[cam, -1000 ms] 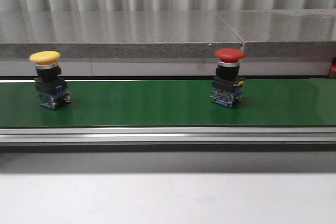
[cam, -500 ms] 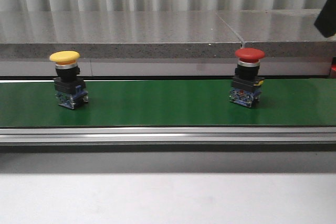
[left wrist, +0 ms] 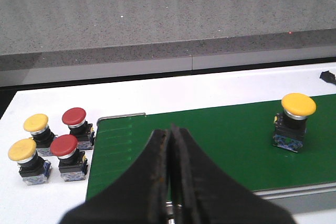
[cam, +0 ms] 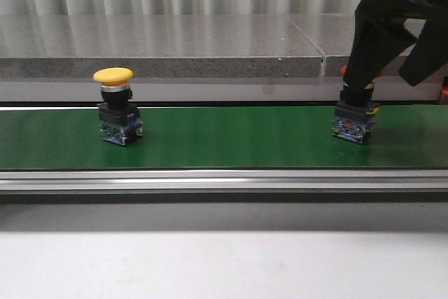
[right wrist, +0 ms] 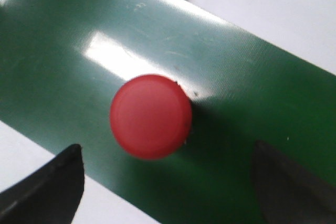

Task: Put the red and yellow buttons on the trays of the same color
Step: 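Lift the red button with the right gripper over the red tray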

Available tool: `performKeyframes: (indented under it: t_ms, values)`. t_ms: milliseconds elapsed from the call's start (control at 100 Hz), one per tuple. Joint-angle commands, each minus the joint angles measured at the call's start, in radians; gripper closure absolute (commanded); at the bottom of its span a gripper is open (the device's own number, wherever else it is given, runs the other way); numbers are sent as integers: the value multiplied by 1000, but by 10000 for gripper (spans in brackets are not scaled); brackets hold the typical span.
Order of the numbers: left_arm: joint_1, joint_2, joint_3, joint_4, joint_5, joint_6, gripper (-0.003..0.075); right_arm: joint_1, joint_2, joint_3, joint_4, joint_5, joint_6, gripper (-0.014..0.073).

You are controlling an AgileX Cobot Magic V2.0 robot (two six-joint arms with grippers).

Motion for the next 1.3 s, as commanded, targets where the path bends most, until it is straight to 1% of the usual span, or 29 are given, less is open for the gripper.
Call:
performKeyframes:
  t_ms: [0,130,180,250,370,420,470,580,720,800,930,980,1100,1190,1290]
  values:
    - [-7,6,-28,0,-75,-1,740,-2,5,-57,-1,-39,-13,-40]
    - [-7,6,-28,0,-75,-1,740,-2,31,-72,-26,-42,-13,-36]
    - [-7,6,-28,0,-75,-1,740,-2,36,-72,-49,-40,-13,-6]
    - [-7,6,-28,0,-75,-1,740,-2,37,-72,-73,-38,-12,97]
    - [-7,6,-28,0,-75,-1,740,-5,37,-72,-77,-36,-12,372]
    - [-7,6,-28,0,-75,-1,740,-5,37,-72,-77,-33,-12,449]
    - [-7,6,-28,0,-75,-1,740,-5,37,-73,-77,-34,-12,487]
    - [-7,6,-28,0,-75,-1,740,-20,37,-98,-77,-19,-12,489]
    - [-7,6,-28,0,-75,-1,740,-97,37,-184,-77,40,-12,489]
    - [-7,6,-28,0,-75,-1,740,-172,37,-242,-77,67,-12,489]
    - [-7,6,-28,0,-75,-1,740,-315,53,-325,-85,60,-12,489]
    - [-7,6,-28,0,-75,-1,740,-381,75,-361,-85,58,-12,489]
    - [-7,6,-28,0,-75,-1,740,-497,149,-457,-85,62,-12,489]
    - [-7,6,-28,0,-75,-1,740,-550,215,-513,-84,60,-12,489]
    - [-7,6,-28,0,-75,-1,740,-574,288,-579,-84,51,-12,489]
